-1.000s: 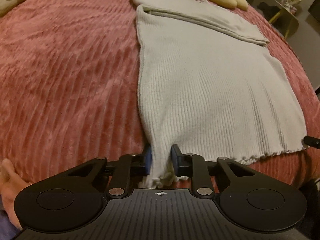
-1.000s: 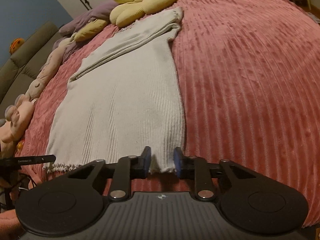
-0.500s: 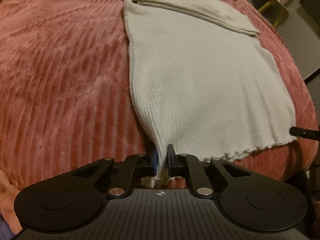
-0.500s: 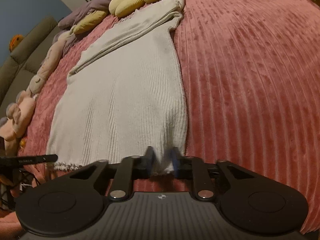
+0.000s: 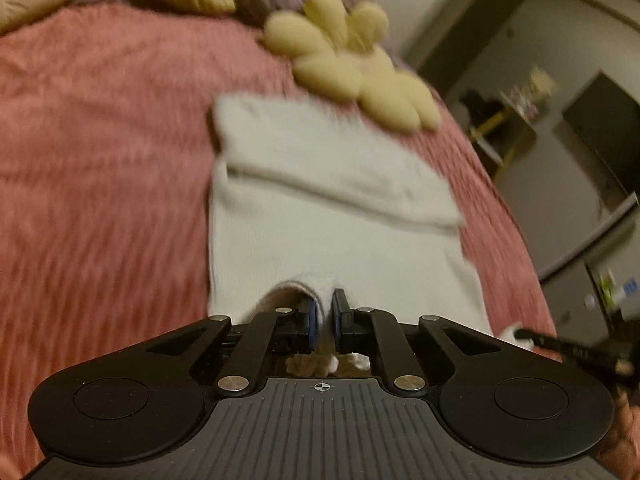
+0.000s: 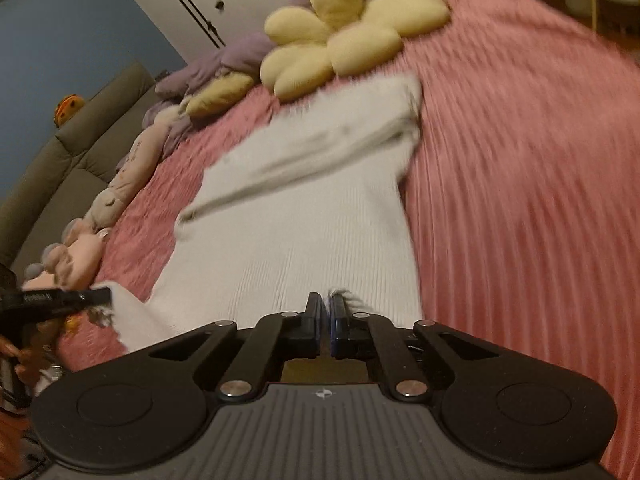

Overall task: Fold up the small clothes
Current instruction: 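Grasp the ruffled hem with the left tool and lift it toward the collar, then grasp the hem with the right tool while the left tool holds the hem, folding toward the collar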

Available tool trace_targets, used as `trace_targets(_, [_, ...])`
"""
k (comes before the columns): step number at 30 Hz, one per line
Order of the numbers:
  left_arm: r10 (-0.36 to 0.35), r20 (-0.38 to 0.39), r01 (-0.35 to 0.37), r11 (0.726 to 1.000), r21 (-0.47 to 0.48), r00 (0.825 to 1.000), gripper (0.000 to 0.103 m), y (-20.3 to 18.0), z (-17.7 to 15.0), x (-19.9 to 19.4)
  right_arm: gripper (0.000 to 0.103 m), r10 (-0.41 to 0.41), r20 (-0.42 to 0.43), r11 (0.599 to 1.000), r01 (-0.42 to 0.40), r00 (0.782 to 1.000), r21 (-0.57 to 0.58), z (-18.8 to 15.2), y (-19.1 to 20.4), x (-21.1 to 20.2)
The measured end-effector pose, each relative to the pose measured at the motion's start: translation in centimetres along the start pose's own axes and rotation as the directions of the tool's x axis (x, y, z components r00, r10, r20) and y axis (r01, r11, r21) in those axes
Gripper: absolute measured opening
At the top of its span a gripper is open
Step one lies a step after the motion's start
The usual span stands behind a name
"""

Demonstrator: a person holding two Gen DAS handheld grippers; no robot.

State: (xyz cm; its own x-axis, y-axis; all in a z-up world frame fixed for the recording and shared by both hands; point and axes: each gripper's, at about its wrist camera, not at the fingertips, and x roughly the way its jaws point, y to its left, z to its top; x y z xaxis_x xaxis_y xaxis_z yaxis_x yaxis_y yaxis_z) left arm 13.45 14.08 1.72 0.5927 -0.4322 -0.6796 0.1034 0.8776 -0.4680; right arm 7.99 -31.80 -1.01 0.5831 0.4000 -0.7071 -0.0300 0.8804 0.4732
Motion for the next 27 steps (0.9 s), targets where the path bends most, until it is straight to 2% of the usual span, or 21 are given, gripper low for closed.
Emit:
trace_targets(3, [0.009,0.025,-0.007,0.996,-0.085,1.000,0.010,1.1,2.3,1.7,0.005,-0.058,0.042,0.997,0.060,0.997,-0.048,2.0,0.5,1.4])
trace_targets(5, [0.007,0.022,-0.004,0.995,-0.099,1.000,0.010,1.4,3.0,2.6,0.008,-0.080,0.035,0.996,0.082,0.996,-0.042,2.8,0.5,1.9])
trace_targets(8, [0.006,-0.004,-0.006,0.998,-0.064,1.000,0.010,1.5,2.6,3.7,0.019,-0.079,0.036,0.994,0.081,0.996,-0.075,2.5,0.8,1.2])
trace_targets(12, [0.019,-0.037,-0.023,0.994,-0.106,0.999,0.010,2.8,1.9,5.2,0.038,-0.143,0.018,0.956,0.143,0.990,-0.258,0.6,2.2,0.9])
trace_targets(18, [0.031,-0.058,-0.036,0.995,-0.095,0.998,0.010,2.9,1.6,5.8,0.041,-0.160,-0.012,0.911,0.143,0.987,-0.386,0.5,3.4,3.1])
trace_targets(19, [0.031,-0.059,-0.037,0.995,-0.095,0.998,0.010,3.0,1.6,5.8,0.045,-0.157,-0.031,0.897,0.130,0.987,-0.422,0.5,3.6,3.7])
trace_targets(20, [0.031,-0.060,-0.036,0.995,-0.098,0.998,0.010,3.0,1.6,5.8,0.057,-0.164,-0.062,0.879,0.117,0.984,-0.462,0.5,3.9,4.5])
trace_targets(21, [0.029,-0.062,-0.035,0.994,-0.100,0.998,0.010,3.1,1.7,5.8,0.061,-0.185,-0.081,0.861,0.122,0.979,-0.493,0.3,4.1,5.2])
trace_targets(23, [0.033,-0.065,-0.038,0.995,-0.089,0.997,0.010,3.0,1.8,6.0,0.060,-0.188,-0.120,0.838,0.095,0.975,-0.538,0.1,4.2,6.2])
trace_targets(25, [0.037,-0.068,-0.042,0.996,-0.078,0.997,0.010,2.9,1.9,6.2,0.049,-0.204,-0.140,0.823,0.092,0.969,-0.561,-0.2,4.1,6.9])
trace_targets(27, [0.037,-0.072,-0.044,0.995,-0.087,0.997,0.010,3.0,2.0,6.5,0.031,-0.210,-0.157,0.824,0.088,0.965,-0.559,-0.2,3.8,7.3])
